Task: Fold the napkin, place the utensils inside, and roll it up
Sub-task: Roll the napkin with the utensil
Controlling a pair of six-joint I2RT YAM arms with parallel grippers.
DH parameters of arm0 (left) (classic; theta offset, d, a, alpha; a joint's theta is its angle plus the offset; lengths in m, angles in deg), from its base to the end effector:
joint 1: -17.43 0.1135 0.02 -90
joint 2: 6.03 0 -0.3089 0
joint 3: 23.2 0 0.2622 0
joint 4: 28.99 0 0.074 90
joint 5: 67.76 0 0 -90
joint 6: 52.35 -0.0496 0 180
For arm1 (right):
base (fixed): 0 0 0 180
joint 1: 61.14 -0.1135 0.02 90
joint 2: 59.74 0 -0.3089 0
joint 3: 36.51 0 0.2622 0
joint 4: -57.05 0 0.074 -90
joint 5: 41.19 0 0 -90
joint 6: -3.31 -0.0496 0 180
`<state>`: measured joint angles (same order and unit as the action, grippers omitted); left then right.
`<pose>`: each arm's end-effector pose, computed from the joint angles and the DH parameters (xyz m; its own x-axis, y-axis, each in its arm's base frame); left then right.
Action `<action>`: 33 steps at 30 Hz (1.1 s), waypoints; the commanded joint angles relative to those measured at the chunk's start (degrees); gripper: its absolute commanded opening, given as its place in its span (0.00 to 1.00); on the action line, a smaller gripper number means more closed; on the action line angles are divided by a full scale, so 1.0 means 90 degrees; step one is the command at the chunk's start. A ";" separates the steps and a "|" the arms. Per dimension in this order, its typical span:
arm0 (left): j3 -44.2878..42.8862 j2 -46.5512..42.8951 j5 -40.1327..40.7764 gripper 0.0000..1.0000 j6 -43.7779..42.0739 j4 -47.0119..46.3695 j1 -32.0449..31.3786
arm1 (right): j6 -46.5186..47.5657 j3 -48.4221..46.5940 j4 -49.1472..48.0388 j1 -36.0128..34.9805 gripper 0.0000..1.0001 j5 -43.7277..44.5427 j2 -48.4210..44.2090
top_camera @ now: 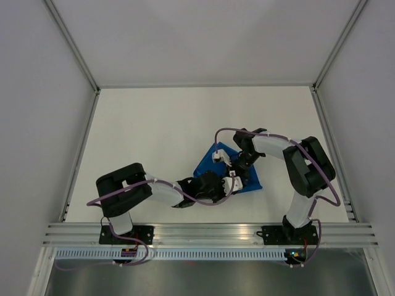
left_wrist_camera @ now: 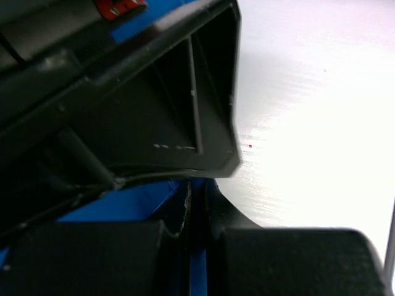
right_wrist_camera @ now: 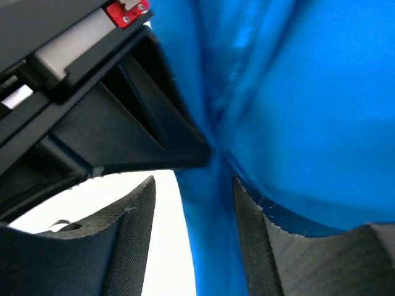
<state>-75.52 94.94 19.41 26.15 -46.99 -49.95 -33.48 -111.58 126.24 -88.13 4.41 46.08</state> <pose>0.1355 -0.3317 0.1569 -0.0051 0.5299 -0.8480 0.9585 0.2442 0.1469 0.2611 0.1719 0.1688 -0.3522 -0.8215 -0.4485 -0.8326 0.0561 0.5510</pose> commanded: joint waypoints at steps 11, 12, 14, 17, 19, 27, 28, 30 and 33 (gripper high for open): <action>0.0213 0.0392 -0.2448 0.02 0.1688 0.1135 0.1069 | -0.0824 0.0328 -0.1832 0.0926 0.61 0.0442 -0.1795; 0.0184 0.0431 -0.2691 0.02 0.1747 0.1184 0.1138 | -0.0892 0.0435 -0.1979 0.1005 0.61 0.0470 -0.1942; 0.0144 0.0538 -0.2907 0.02 0.1932 0.1242 0.1323 | -0.0961 0.0854 -0.2408 0.1132 0.61 0.0519 -0.2440; -0.0031 0.0714 -0.3268 0.02 0.2118 0.1428 0.1558 | -0.0942 0.1392 -0.2819 0.1152 0.61 0.0646 -0.3026; -0.0177 0.0802 -0.3444 0.02 0.2148 0.1769 0.1655 | -0.0883 0.1694 -0.2946 0.1152 0.61 0.0627 -0.3357; -0.0959 0.1261 -0.4303 0.02 0.2284 0.2590 0.1948 | -0.0259 0.2945 -0.3405 0.1026 0.60 0.0646 -0.4628; -0.1008 0.1329 -0.4343 0.02 0.2313 0.2639 0.1988 | -0.0210 0.3100 -0.3425 0.0977 0.60 0.0656 -0.4764; -0.1164 0.1408 -0.4441 0.02 0.2333 0.2805 0.2046 | -0.0170 0.3238 -0.3464 0.0801 0.60 0.0705 -0.4892; -0.1271 0.1574 -0.4665 0.02 0.2518 0.2815 0.2134 | -0.0306 0.3560 -0.3727 0.0411 0.59 0.1026 -0.5175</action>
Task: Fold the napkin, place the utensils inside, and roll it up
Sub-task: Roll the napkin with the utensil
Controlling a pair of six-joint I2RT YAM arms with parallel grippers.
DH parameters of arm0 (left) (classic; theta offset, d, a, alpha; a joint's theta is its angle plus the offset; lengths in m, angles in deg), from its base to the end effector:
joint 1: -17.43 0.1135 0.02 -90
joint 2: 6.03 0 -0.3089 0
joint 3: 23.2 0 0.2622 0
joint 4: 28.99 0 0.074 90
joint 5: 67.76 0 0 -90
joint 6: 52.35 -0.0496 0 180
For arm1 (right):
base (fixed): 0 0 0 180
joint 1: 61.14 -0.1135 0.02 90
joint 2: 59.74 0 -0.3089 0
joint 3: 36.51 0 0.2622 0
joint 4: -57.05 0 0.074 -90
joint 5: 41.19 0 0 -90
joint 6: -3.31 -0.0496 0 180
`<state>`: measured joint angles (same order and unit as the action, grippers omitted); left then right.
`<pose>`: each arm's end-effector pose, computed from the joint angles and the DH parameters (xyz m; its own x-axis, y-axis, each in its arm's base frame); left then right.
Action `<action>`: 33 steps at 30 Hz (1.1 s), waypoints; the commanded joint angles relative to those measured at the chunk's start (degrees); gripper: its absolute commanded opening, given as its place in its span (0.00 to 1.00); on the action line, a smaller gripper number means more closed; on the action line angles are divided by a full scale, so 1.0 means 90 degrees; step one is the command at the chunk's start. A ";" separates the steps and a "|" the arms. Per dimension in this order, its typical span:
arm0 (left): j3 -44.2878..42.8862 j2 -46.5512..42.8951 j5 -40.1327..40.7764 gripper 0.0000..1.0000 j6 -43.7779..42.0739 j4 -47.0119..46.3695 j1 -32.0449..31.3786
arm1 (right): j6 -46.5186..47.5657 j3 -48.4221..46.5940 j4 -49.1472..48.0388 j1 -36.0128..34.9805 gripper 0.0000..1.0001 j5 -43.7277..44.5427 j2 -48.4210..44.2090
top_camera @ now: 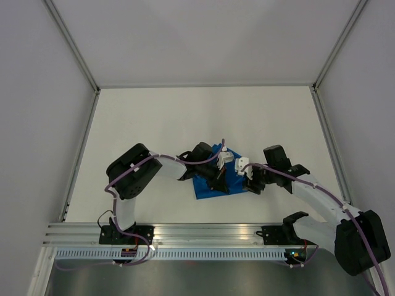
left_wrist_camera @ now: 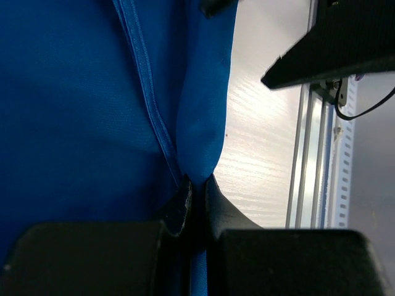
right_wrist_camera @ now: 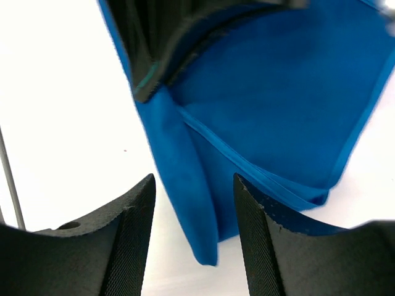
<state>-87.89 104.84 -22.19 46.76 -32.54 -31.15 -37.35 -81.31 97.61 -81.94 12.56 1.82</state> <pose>0.2334 -0.3170 0.1388 -0.5811 0.4878 -0.6514 0.7942 0.1655 -0.5846 0.1630 0.0933 0.2136 -0.0690 -0.6806 -0.7294 -0.9780 0.1906 -0.0853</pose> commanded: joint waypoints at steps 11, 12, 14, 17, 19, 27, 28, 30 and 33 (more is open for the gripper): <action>-0.0073 0.0874 -0.0455 0.02 0.0795 0.1122 0.0261 | -0.0219 0.0783 -0.1405 -0.1946 0.58 0.1185 -0.0248; -0.0083 0.0933 -0.0464 0.02 0.0814 0.1112 0.0251 | -0.0219 0.0812 -0.1493 -0.2015 0.58 0.1234 -0.0210; -0.0131 0.1001 -0.0493 0.02 0.0902 0.1122 0.0270 | -0.0228 0.0813 -0.1523 -0.2171 0.58 0.1322 -0.0112; -0.0180 0.1031 -0.0513 0.02 0.0961 0.1141 0.0270 | -0.0248 0.0832 -0.1562 -0.2396 0.57 0.1429 -0.0014; -0.0200 0.1050 -0.0513 0.02 0.0990 0.1151 0.0280 | -0.0258 0.0823 -0.1630 -0.2581 0.57 0.1518 0.0074; -0.0366 0.1187 -0.0611 0.02 0.1030 0.1298 0.0319 | -0.0385 0.0881 -0.1913 -0.3002 0.51 0.1840 0.0328; -0.0376 0.1197 -0.0630 0.02 0.1030 0.1298 0.0329 | -0.0394 0.0900 -0.1953 -0.3050 0.50 0.1889 0.0338; -0.0376 0.1207 -0.0728 0.02 0.1030 0.1307 0.0368 | -0.0404 0.0910 -0.1972 -0.3080 0.48 0.1918 0.0454; -0.0385 0.1197 -0.0796 0.02 0.1039 0.1298 0.0397 | -0.0385 0.0930 -0.1963 -0.3109 0.46 0.1938 0.0601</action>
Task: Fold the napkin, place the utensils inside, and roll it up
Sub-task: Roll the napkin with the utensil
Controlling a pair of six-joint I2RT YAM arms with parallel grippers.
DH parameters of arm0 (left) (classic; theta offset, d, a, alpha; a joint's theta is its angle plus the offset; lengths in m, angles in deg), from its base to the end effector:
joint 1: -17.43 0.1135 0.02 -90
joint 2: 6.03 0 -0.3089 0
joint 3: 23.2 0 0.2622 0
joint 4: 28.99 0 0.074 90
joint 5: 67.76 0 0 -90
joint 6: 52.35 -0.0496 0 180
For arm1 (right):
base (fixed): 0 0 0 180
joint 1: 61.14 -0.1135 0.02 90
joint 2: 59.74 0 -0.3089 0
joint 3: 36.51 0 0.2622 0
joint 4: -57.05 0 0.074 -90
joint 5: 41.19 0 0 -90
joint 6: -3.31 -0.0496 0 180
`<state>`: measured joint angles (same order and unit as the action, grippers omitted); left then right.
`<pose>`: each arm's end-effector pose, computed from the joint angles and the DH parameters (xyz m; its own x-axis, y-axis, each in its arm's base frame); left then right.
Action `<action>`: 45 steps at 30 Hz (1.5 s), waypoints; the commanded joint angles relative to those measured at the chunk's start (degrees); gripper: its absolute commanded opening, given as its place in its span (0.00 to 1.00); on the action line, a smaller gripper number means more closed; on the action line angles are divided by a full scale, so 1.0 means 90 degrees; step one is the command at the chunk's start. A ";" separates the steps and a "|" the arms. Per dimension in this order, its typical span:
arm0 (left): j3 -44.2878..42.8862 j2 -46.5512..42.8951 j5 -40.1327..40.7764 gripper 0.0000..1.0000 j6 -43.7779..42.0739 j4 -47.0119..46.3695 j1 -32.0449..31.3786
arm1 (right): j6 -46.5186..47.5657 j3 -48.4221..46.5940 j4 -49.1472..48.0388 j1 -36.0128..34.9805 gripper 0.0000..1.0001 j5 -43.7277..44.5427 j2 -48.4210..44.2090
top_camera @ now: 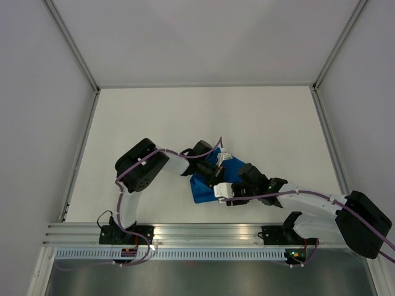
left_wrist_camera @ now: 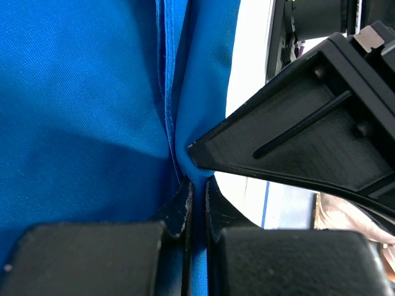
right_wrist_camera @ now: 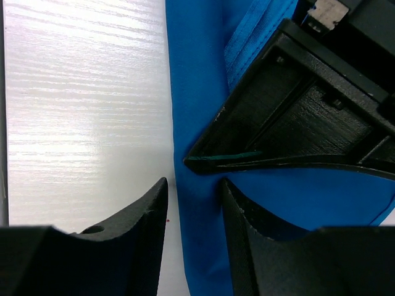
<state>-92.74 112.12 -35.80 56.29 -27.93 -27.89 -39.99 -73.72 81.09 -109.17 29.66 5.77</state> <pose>0.2541 -0.3168 0.1127 -0.7516 0.5194 -0.4065 0.5511 0.1560 -0.8197 0.1194 0.1571 0.1746 0.2456 -0.7550 -0.6080 -0.9589 -0.0973 -0.2665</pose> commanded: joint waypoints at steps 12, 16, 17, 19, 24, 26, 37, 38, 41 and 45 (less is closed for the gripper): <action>0.0066 0.0291 0.0580 0.13 0.0029 0.0805 0.0143 | -0.0110 0.0038 0.0010 -0.0103 0.21 0.0429 0.0728; 0.0095 -0.0128 0.0832 0.30 -0.0010 0.0785 0.0250 | -0.0169 -0.0010 0.0186 -0.0112 0.11 0.0420 0.0826; 0.0105 -0.0236 0.0882 0.35 -0.0019 0.0756 0.0279 | -0.0188 -0.0010 0.0253 -0.0103 0.11 0.0410 0.0845; 0.0085 -0.0547 0.0999 0.38 -0.0020 0.0736 0.0416 | -0.0237 -0.0020 0.0312 -0.0103 0.08 0.0381 0.0845; 0.0095 -0.1212 0.1224 0.39 0.0146 0.0512 0.0894 | -0.0276 -0.0176 0.0605 -0.0093 0.04 0.0186 0.1001; 0.0134 -0.1640 0.1545 0.40 0.0127 0.0512 0.1002 | -0.0296 -0.0273 0.0703 -0.0074 0.02 0.0088 0.1108; 0.1822 -0.4697 0.4531 0.34 0.0098 -0.0472 0.1344 | 0.0474 -0.1357 0.1932 0.0921 0.00 -0.0995 0.2309; 0.1978 -0.4932 0.4728 0.34 0.0098 -0.0600 0.1335 | 0.0582 -0.1677 0.2311 0.1029 0.00 -0.1199 0.2600; 0.2564 -0.5840 0.5480 0.35 0.0030 -0.0874 0.1276 | 0.0963 -0.2293 0.2995 0.1439 0.00 -0.1474 0.3186; 0.3141 -0.6847 0.6592 0.35 -0.0282 -0.0789 0.0867 | 0.1266 -0.2861 0.3564 0.1849 0.00 -0.1787 0.3842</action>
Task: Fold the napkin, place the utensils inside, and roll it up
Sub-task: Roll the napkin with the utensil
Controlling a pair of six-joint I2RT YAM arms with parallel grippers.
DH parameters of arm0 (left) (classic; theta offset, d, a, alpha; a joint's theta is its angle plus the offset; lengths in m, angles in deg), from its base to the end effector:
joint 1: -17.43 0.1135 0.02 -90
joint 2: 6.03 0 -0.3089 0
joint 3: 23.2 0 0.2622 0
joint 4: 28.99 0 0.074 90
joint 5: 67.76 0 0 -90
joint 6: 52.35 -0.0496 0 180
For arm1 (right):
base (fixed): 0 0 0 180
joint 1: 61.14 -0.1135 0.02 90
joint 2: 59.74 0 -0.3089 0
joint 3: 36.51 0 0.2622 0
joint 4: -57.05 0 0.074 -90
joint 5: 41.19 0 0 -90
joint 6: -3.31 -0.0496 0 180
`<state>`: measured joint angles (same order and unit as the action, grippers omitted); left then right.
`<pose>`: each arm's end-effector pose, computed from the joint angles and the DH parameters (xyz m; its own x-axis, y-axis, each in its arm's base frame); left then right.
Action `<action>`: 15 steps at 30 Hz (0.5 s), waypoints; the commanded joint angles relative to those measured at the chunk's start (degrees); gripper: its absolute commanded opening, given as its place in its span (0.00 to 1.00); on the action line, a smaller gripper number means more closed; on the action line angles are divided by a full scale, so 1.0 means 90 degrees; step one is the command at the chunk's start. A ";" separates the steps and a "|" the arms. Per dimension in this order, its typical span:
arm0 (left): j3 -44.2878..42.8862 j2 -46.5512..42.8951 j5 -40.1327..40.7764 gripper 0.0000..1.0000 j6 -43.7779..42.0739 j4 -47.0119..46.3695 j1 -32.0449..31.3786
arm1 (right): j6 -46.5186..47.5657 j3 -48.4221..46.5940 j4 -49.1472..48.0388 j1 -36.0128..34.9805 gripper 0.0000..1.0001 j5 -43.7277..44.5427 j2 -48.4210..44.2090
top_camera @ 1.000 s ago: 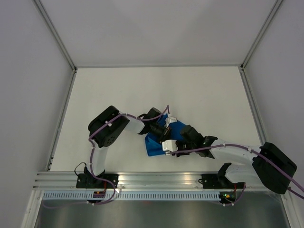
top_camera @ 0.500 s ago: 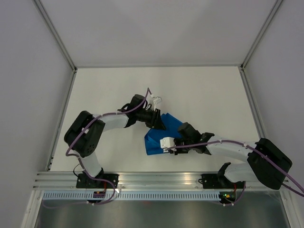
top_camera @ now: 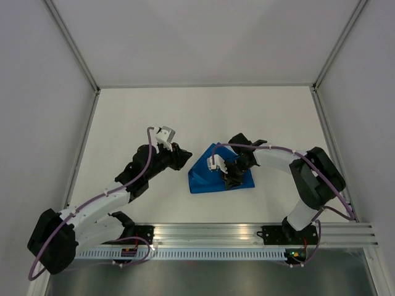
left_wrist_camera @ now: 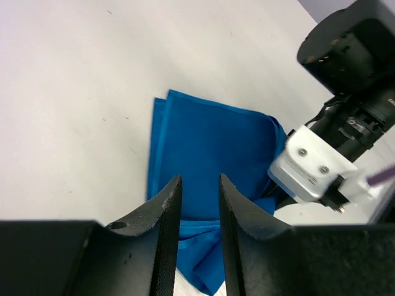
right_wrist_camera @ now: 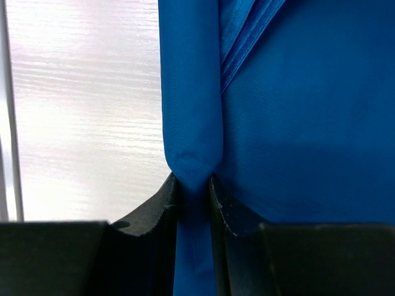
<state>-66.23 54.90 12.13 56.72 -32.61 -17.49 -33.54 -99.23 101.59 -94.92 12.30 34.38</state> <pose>0.1905 -0.1436 0.2726 -0.4208 -0.0985 -0.9018 0.5984 0.7170 -0.3576 0.2277 0.1878 0.1745 -0.0298 -0.7937 -0.6075 -0.9853 -0.0791 0.1517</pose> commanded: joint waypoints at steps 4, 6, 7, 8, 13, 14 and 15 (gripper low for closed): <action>0.0420 -0.1075 0.2390 0.36 -0.0984 -0.0258 -0.1080 | 0.0735 -0.0457 0.1657 0.0452 0.01 -0.0034 0.1230; 0.0469 -0.1057 0.2685 0.36 -0.1492 -0.0325 -0.1665 | 0.0823 -0.0711 0.1872 0.0540 0.00 -0.0103 0.1523; 0.0470 -0.0970 0.2947 0.36 -0.1736 -0.0355 -0.1890 | 0.0872 -0.0856 0.2018 0.0569 0.00 -0.0142 0.1688; 0.0460 -0.0688 0.3210 0.36 -0.2105 -0.0365 -0.2395 | 0.0882 -0.0916 0.2058 0.0589 0.00 -0.0162 0.1767; 0.0586 0.0202 0.3702 0.37 -0.3290 -0.1075 -0.3307 | 0.0843 -0.1189 0.2204 0.0677 0.00 -0.0211 0.2138; 0.0654 0.0319 0.3711 0.38 -0.3513 -0.1271 -0.3453 | 0.0833 -0.1219 0.2214 0.0667 0.00 -0.0211 0.2178; 0.0665 0.0572 0.3585 0.39 -0.3612 -0.1409 -0.3522 | 0.0843 -0.1229 0.2214 0.0706 0.00 -0.0211 0.2198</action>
<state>-61.29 56.89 40.76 33.95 -38.29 -47.19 -29.46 -112.83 119.38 -88.78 1.61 49.18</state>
